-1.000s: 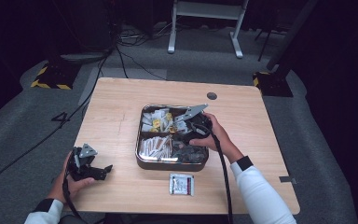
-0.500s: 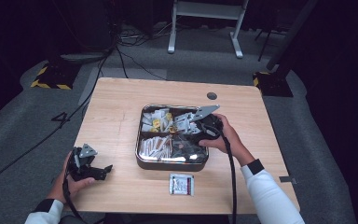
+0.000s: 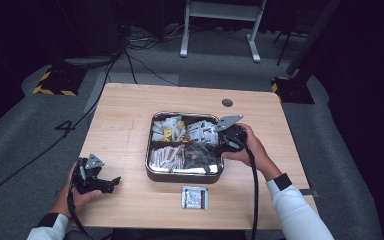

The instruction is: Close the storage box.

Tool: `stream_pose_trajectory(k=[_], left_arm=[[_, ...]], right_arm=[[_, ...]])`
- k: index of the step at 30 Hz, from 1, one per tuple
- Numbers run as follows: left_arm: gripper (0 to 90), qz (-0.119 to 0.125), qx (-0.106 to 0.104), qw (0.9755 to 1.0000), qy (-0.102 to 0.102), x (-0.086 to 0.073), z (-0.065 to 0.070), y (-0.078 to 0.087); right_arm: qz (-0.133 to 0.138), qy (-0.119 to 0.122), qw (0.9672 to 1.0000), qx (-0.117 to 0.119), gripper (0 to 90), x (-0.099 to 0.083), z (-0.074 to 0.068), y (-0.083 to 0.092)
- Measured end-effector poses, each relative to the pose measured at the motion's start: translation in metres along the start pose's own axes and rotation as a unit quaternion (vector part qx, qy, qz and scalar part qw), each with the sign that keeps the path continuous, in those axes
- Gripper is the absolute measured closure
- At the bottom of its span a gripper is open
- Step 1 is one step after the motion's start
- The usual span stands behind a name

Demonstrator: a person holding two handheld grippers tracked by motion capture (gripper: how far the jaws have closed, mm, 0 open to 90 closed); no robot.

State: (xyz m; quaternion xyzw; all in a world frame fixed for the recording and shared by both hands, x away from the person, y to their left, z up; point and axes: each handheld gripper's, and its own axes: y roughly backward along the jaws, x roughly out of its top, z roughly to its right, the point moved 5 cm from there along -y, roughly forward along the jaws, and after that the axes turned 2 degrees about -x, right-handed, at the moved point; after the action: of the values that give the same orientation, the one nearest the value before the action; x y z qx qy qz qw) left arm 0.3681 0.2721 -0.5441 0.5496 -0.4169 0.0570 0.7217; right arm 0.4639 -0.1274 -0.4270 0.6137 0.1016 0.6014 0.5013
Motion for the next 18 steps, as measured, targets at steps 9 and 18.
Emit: stream_pose_trajectory(k=[9,18], left_arm=[[0.2,0.000,-0.001,1.0000,-0.001,0.000,0.000,0.000],[0.2,0.000,-0.001,1.0000,-0.001,0.000,0.000,0.000]], right_arm=[[0.006,-0.017,0.9998,-0.007,26.5,-0.015,0.005,0.011],[0.000,-0.016,0.9997,-0.019,26.1,-0.027,0.007,0.016]])
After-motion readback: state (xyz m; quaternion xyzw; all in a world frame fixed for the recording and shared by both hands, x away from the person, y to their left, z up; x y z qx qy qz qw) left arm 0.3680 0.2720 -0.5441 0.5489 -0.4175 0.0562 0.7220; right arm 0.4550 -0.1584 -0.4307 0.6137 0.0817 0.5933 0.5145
